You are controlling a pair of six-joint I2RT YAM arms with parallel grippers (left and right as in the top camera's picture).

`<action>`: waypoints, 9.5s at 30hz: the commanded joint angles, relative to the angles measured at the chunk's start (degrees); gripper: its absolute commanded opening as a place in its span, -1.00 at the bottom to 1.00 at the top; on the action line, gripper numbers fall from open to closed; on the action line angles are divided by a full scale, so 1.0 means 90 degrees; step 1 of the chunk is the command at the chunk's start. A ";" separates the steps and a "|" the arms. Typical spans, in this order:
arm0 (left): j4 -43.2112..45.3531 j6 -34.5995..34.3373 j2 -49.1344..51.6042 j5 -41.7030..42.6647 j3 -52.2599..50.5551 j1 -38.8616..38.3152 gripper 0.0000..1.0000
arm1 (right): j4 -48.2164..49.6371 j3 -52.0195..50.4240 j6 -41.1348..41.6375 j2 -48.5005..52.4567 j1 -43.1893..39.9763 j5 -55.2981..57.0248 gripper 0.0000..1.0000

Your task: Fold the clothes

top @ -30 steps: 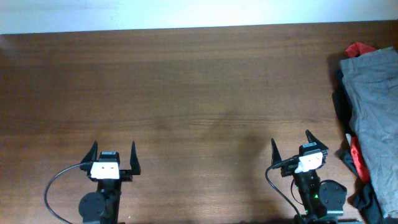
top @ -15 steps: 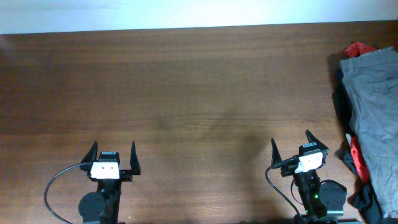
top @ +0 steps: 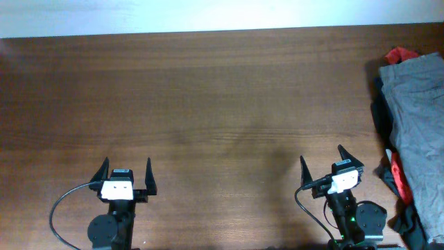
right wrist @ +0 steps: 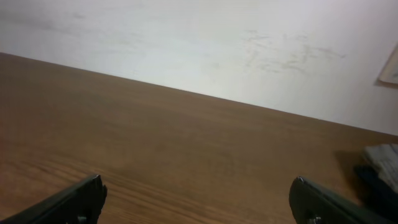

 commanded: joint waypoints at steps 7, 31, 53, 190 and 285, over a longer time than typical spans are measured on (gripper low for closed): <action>-0.0010 0.0075 -0.0053 -0.0049 -0.0041 0.0032 0.98 | 0.0017 -0.0029 0.0323 -0.0056 0.0061 -0.0981 0.97; -0.0010 0.0078 -0.0053 -0.0049 -0.0041 0.0032 0.98 | 0.0624 0.2157 0.0401 0.2093 0.0044 0.0658 0.97; -0.0012 0.0075 -0.0053 -0.0046 -0.0041 0.0032 0.98 | -0.4163 0.9126 -0.0758 1.0921 -0.0449 0.5561 0.97; -0.0010 0.0075 -0.0053 -0.0049 -0.0041 0.0032 0.98 | -0.1654 0.9226 0.0831 1.2602 0.1576 0.3762 -0.92; -0.0012 0.0075 -0.0053 -0.0049 -0.0041 0.0032 0.98 | -0.4286 0.9175 0.3252 1.3061 0.0765 0.0651 0.97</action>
